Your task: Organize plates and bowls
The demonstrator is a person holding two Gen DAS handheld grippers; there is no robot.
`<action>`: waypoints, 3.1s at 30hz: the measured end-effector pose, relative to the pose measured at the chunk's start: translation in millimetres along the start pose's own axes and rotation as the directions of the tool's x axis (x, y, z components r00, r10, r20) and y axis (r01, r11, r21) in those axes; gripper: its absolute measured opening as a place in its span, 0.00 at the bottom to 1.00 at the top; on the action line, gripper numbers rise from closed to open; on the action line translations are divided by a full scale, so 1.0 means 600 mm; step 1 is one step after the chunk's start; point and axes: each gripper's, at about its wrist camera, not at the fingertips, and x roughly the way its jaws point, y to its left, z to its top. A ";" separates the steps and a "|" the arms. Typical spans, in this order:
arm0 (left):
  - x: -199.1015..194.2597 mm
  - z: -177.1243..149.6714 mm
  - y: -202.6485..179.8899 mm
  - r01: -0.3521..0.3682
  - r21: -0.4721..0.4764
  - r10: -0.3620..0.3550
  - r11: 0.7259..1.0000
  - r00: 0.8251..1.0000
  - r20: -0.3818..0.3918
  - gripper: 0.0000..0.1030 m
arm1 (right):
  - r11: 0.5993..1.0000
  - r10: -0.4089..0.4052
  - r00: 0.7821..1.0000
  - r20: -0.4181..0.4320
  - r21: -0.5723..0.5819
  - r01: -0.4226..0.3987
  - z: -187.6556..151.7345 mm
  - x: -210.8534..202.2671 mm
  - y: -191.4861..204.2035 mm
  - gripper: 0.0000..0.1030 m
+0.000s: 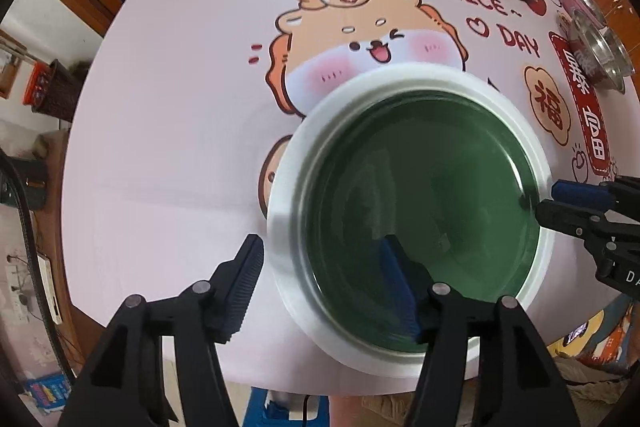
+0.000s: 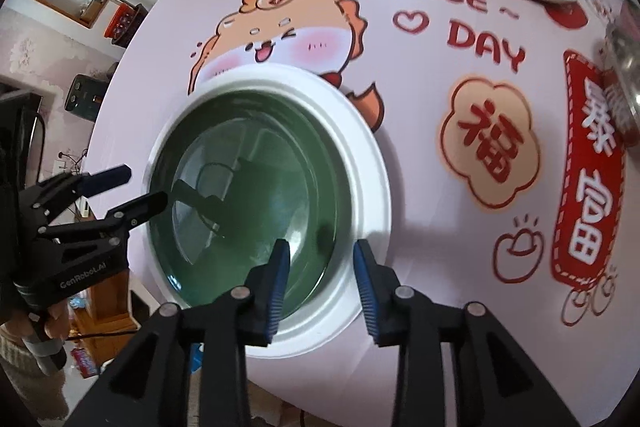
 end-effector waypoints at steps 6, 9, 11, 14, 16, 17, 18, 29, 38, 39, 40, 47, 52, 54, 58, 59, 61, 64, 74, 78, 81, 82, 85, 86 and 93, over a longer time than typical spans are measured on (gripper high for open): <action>-0.020 0.007 -0.008 -0.018 -0.009 0.018 1.000 1.000 0.015 0.64 | 1.000 0.006 1.000 0.004 -0.028 -0.005 0.001 -0.009 0.006 0.32; -0.038 0.005 -0.013 -0.023 -0.007 0.023 1.000 0.999 0.025 0.67 | 0.999 0.011 1.000 0.005 -0.038 -0.010 0.001 -0.013 0.006 0.32; -0.050 0.004 -0.019 -0.011 -0.008 0.011 1.000 0.999 0.036 0.69 | 0.999 0.021 1.000 0.006 -0.040 -0.021 0.000 -0.020 0.006 0.32; -0.077 0.009 -0.027 0.008 -0.013 -0.007 1.000 0.998 0.065 0.73 | 0.998 0.031 0.999 0.020 -0.049 -0.030 0.000 -0.035 0.004 0.32; -0.102 0.019 -0.035 0.028 -0.009 -0.027 1.000 0.995 0.094 0.74 | 0.998 0.041 0.998 0.037 -0.050 -0.039 0.002 -0.051 0.000 0.32; -0.112 0.021 -0.038 0.037 -0.007 -0.036 0.999 0.994 0.104 0.74 | 0.998 0.045 0.998 0.043 -0.050 -0.042 0.000 -0.057 -0.001 0.32; -0.126 0.027 -0.042 0.052 -0.004 -0.051 0.999 0.992 0.120 0.74 | 0.998 0.051 0.997 0.054 -0.047 -0.048 0.002 -0.068 -0.005 0.32; -0.256 0.111 -0.089 0.229 0.018 -0.225 0.973 0.929 0.295 0.84 | 0.995 0.095 0.983 0.158 -0.006 -0.095 0.025 -0.169 -0.054 0.33; -0.340 0.226 -0.141 0.224 0.106 -0.248 0.969 0.884 0.396 0.84 | 0.998 -0.004 0.950 0.313 0.066 -0.018 0.103 -0.308 -0.150 0.33; -0.347 0.244 -0.151 0.214 0.118 -0.244 0.970 0.878 0.411 0.84 | 0.997 -0.025 0.940 0.341 0.082 -0.003 0.120 -0.330 -0.167 0.33; -0.352 0.261 -0.160 0.204 0.128 -0.240 0.971 0.874 0.423 0.85 | 0.995 -0.047 0.932 0.359 0.097 0.013 0.135 -0.343 -0.181 0.33; -0.322 0.401 -0.208 0.176 0.140 -0.220 0.974 0.878 0.424 0.85 | 0.976 -0.132 0.906 0.403 0.211 0.048 0.260 -0.386 -0.289 0.33; -0.238 0.508 -0.238 0.175 0.118 -0.207 0.977 0.907 0.367 0.85 | 0.965 -0.128 0.916 0.381 0.262 0.026 0.343 -0.348 -0.358 0.33; -0.195 0.539 -0.247 0.178 0.107 -0.204 0.978 0.921 0.332 0.85 | 0.959 -0.136 0.928 0.347 0.283 0.035 0.368 -0.316 -0.382 0.33; -0.105 0.587 -0.266 0.166 0.093 -0.184 0.982 0.949 0.255 0.85 | 0.948 -0.145 0.950 0.276 0.314 0.053 0.397 -0.245 -0.420 0.33; -0.085 0.595 -0.269 0.153 0.088 -0.170 0.984 0.956 0.240 0.85 | 0.944 -0.143 0.954 0.262 0.326 0.052 0.402 -0.230 -0.430 0.33; -0.047 0.608 -0.272 0.132 0.080 -0.147 0.988 0.966 0.211 0.85 | 0.936 -0.130 0.964 0.232 0.350 0.042 0.407 -0.201 -0.446 0.33; 0.014 0.626 -0.274 0.116 0.060 -0.124 0.991 0.980 0.155 0.85 | 0.926 -0.111 0.975 0.194 0.376 0.031 0.410 -0.161 -0.460 0.33; 0.113 0.641 -0.273 0.097 0.071 -0.103 0.993 0.992 0.074 0.84 | 0.903 -0.092 0.989 0.113 0.428 0.035 0.412 -0.082 -0.482 0.33; 0.133 0.642 -0.278 0.118 0.082 -0.122 0.990 0.992 0.033 0.71 | 0.896 -0.110 0.990 0.089 0.440 0.060 0.410 -0.068 -0.485 0.33; 0.144 0.642 -0.276 0.146 0.072 -0.147 0.987 0.989 0.007 0.63 | 0.894 -0.103 0.992 0.077 0.445 0.058 0.411 -0.060 -0.487 0.33; 0.147 0.641 -0.276 0.152 0.072 -0.152 0.986 0.988 -0.002 0.59 | 0.893 -0.099 0.992 0.076 0.447 0.055 0.410 -0.058 -0.488 0.33; 0.157 0.638 -0.277 0.171 0.076 -0.169 0.982 0.985 -0.035 0.48 | 0.889 -0.103 0.993 0.064 0.453 0.062 0.410 -0.052 -0.487 0.33; 0.157 0.636 -0.276 0.182 0.072 -0.180 0.981 0.983 -0.040 0.45 | 0.889 -0.101 0.993 0.065 0.453 0.061 0.409 -0.051 -0.487 0.33; 0.161 0.629 -0.289 0.250 0.065 -0.246 0.966 0.967 -0.070 0.23 | 0.885 -0.084 0.995 0.059 0.462 0.048 0.405 -0.045 -0.490 0.19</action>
